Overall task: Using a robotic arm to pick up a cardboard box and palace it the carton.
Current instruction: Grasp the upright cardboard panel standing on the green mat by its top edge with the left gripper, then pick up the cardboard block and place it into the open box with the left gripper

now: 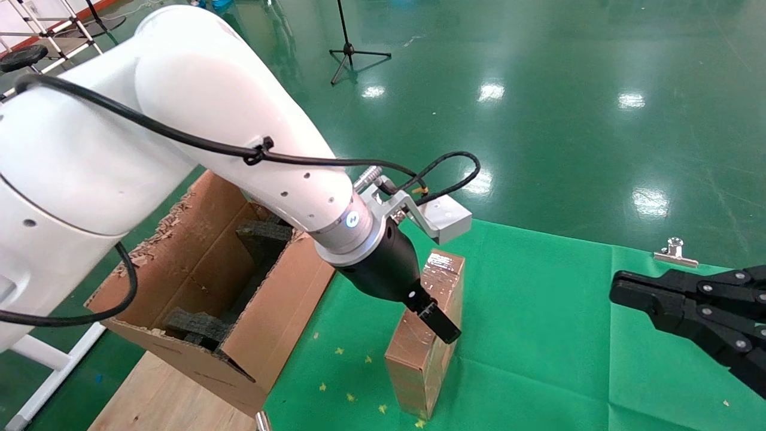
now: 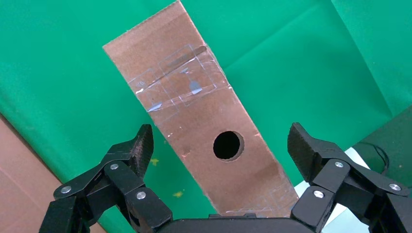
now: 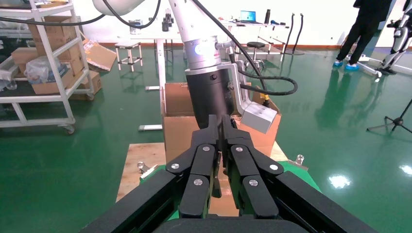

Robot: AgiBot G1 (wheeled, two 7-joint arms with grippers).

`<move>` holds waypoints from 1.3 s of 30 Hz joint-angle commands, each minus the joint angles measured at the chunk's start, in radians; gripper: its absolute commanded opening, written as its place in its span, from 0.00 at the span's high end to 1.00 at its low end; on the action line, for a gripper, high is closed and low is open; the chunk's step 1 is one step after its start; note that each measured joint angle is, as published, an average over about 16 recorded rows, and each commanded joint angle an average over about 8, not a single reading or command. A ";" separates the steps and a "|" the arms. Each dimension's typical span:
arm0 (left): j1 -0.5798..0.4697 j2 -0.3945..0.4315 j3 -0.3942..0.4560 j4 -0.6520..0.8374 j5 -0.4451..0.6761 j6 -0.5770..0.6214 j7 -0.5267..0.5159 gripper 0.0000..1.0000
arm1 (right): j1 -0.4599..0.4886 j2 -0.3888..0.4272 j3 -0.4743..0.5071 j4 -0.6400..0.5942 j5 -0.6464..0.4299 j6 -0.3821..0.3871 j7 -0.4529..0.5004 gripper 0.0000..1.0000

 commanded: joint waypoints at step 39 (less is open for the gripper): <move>-0.047 -0.081 -0.068 0.018 -0.036 -0.054 0.151 1.00 | 0.000 0.000 0.000 0.000 0.000 0.000 0.000 0.00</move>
